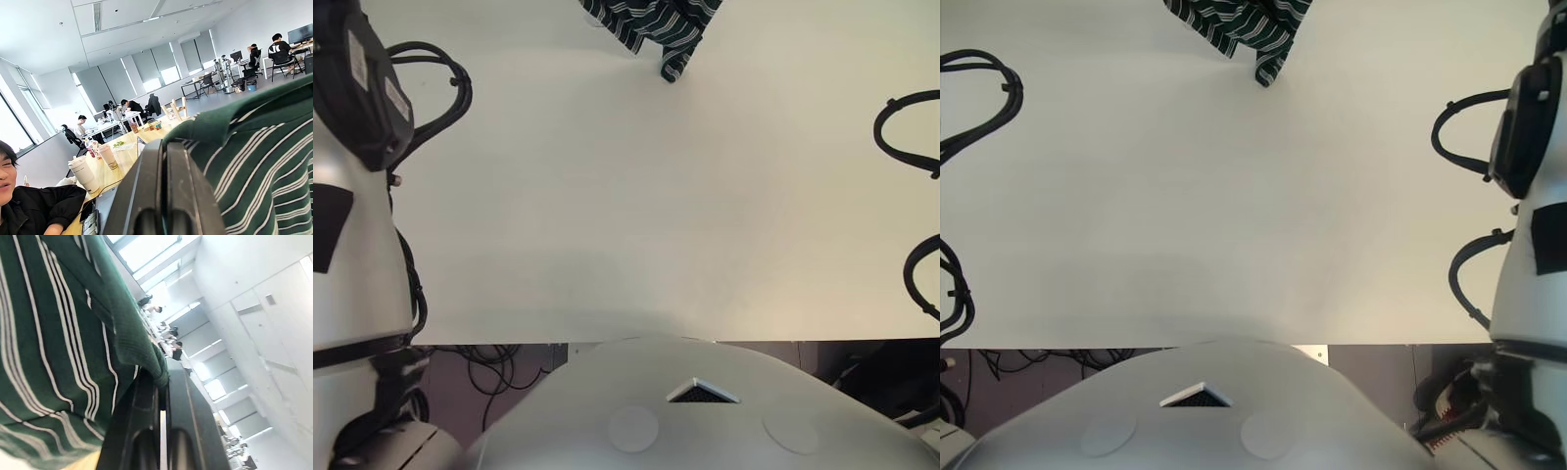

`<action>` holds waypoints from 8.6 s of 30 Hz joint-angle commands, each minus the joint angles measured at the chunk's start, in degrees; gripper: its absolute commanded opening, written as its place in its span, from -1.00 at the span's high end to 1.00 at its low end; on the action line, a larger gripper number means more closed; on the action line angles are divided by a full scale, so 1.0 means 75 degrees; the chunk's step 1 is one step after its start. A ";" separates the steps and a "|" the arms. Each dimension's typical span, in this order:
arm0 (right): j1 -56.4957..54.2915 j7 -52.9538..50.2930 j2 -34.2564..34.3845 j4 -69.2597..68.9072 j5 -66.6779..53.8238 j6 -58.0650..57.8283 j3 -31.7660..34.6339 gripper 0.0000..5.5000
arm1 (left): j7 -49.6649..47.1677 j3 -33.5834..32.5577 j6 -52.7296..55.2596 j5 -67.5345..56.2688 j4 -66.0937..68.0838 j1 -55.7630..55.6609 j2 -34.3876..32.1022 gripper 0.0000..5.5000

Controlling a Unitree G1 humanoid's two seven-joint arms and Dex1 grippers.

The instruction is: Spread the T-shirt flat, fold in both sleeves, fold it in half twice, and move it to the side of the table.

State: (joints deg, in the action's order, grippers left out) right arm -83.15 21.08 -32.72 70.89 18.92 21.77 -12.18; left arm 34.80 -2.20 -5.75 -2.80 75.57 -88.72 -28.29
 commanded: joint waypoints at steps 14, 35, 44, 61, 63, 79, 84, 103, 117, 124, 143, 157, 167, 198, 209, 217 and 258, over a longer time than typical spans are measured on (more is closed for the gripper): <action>0.0444 0.0154 -0.1215 -0.0763 0.0665 0.1309 -0.0170 0.99 | 0.1113 -0.0612 -0.0245 0.0127 -0.0118 -0.0426 -0.0696 1.00; 1.2761 0.5023 -0.3218 -1.4509 -0.2580 -0.3065 0.3376 0.99 | 0.6910 -0.2364 0.3204 -0.3157 -1.2288 1.1101 -0.2532 1.00; 1.5693 0.5498 -0.2605 -1.4954 -0.1831 -0.3248 0.1545 0.99 | 0.5810 -0.0719 0.1856 -0.0918 -1.4375 1.5220 -0.2439 1.00; 1.8081 0.5768 -0.2960 -1.5954 -0.3771 -0.3869 0.2405 0.49 | 0.6100 -0.1491 0.1189 -0.3180 -1.4724 1.7459 -0.3419 0.55; 1.7757 0.5775 -0.2698 -1.6366 -0.5512 -0.4172 0.3434 0.49 | 0.5217 -0.1745 0.2117 -0.4480 -1.4761 1.6409 -0.3130 0.55; 1.2770 0.1266 0.0099 -1.1358 -0.4305 -0.5570 0.0257 0.99 | 0.1942 0.1294 0.2521 0.0097 -1.1291 1.2756 -0.2531 1.00; 1.3333 0.1320 -0.0407 -1.0939 -0.3287 -0.5303 -0.0093 0.99 | 0.2392 0.0676 0.2014 0.0188 -1.1272 1.4220 -0.3407 1.00; 1.4542 0.1725 -0.0926 -1.2857 -0.4047 -0.5296 0.1194 0.99 | 0.2306 -0.1233 0.5710 -0.4661 -1.1849 1.1877 -0.2300 1.00; 1.2075 0.1186 0.0454 -1.2959 -0.3605 -0.5766 -0.0159 0.99 | 0.1701 0.2510 0.3810 -0.1138 -0.5325 0.6942 0.0641 1.00; 1.2772 0.1874 -0.0328 -1.3110 -0.2952 -0.5644 -0.1080 0.99 | 0.0760 0.3289 0.1870 0.0865 -0.1793 0.6115 0.1233 1.00; 1.3332 0.1706 -0.0540 -1.2266 -0.1832 -0.5363 -0.1510 0.99 | -0.1221 0.2395 -0.0013 0.1771 -0.0340 0.5449 0.1351 1.00; 1.2633 0.0991 0.0817 -1.2796 -0.2344 -0.5671 -0.0955 0.99 | 0.2196 -0.0611 0.2216 -0.2136 -0.7850 1.0173 -0.1135 1.00; 1.2321 0.0749 0.1499 -1.2333 -0.2340 -0.5427 -0.1077 1.00 | 0.5858 -0.3158 0.4629 -0.4597 -0.9958 1.4714 -0.3346 0.52; 1.3323 0.0277 0.1565 -1.2936 -0.2507 -0.5256 -0.0513 1.00 | 0.4653 -0.0779 0.5532 -0.3567 -0.9442 1.3717 -0.2927 0.97; 1.3076 -0.0137 0.2812 -1.3573 -0.5262 -0.5484 0.1505 1.00 | 0.4713 -0.1310 0.5508 -0.3581 -0.9124 1.2910 -0.3378 0.99; 1.3245 -0.0237 0.2728 -1.3375 -0.5360 -0.5487 0.1646 1.00 | 0.4387 -0.1051 0.6045 -0.4099 -1.2403 1.3332 -0.3250 0.99; 1.6819 0.1119 0.1125 -1.3055 -0.5269 -0.6497 0.2950 0.37 | 0.2758 0.2441 0.3944 -0.1350 -1.3790 1.3830 -0.3302 0.42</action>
State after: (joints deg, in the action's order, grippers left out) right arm 41.51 28.53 -22.21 -28.59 -22.28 -24.38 12.57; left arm 55.61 17.39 23.86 -14.11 -28.54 14.82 -51.63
